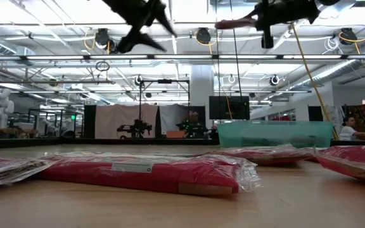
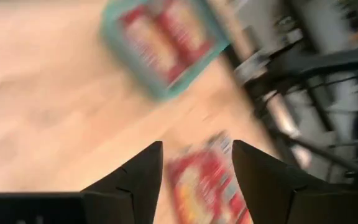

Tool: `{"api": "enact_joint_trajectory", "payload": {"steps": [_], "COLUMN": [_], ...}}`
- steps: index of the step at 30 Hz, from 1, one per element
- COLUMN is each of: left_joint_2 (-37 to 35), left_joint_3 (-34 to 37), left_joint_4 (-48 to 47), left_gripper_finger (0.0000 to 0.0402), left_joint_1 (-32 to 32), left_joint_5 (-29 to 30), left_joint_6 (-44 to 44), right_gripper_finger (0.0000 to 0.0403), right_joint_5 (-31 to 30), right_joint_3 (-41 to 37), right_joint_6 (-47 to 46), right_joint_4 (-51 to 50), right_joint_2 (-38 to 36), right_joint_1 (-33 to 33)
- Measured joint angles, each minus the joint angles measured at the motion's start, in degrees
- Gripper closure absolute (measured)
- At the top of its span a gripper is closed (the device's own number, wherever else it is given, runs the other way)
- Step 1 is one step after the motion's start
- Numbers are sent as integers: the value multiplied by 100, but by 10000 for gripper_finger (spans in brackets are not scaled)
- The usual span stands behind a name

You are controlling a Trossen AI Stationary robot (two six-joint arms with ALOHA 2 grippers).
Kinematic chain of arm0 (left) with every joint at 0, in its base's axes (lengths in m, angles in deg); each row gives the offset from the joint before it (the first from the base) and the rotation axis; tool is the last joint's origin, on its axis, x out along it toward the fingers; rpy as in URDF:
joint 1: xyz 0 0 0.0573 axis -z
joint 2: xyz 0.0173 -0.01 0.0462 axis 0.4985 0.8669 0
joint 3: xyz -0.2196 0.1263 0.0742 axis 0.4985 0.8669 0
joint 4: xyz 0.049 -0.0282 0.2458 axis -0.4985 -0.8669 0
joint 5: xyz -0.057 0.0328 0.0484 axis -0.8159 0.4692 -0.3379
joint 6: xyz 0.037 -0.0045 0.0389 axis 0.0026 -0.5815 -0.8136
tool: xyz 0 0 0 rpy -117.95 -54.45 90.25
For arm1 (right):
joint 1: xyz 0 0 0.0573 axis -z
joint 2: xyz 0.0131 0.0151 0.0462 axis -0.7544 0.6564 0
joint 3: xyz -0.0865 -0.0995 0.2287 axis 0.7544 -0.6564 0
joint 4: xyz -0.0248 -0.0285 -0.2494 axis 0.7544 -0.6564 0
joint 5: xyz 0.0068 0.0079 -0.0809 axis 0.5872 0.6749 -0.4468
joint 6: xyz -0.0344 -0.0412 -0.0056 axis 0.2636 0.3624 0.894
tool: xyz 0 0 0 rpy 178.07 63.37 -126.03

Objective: Sort popcorn bags into baskets
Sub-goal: Put the red popcorn bag into the light blue bin

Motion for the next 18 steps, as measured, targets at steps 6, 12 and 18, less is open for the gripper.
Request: {"api": "enact_joint_trajectory", "payload": {"steps": [6, 12, 18], "left_joint_2": [0, 0, 0], "left_joint_3": [164, 454, 584], "left_joint_4": [-1249, -1510, -1473], "left_gripper_finger": [237, 264, 277], "left_joint_1": [120, 115, -2], "left_joint_5": [1, -56, -410], "left_joint_6": [585, 577, 273], "right_gripper_finger": [396, 396, 396], "right_joint_5": [426, 272, -544], "right_joint_3": [0, 2, 4], "right_joint_6": [407, 1576, 2993], "right_joint_4": [-583, -1836, -2742], "right_joint_2": [202, 663, 1045], "right_joint_1": [39, 36, 36]}}
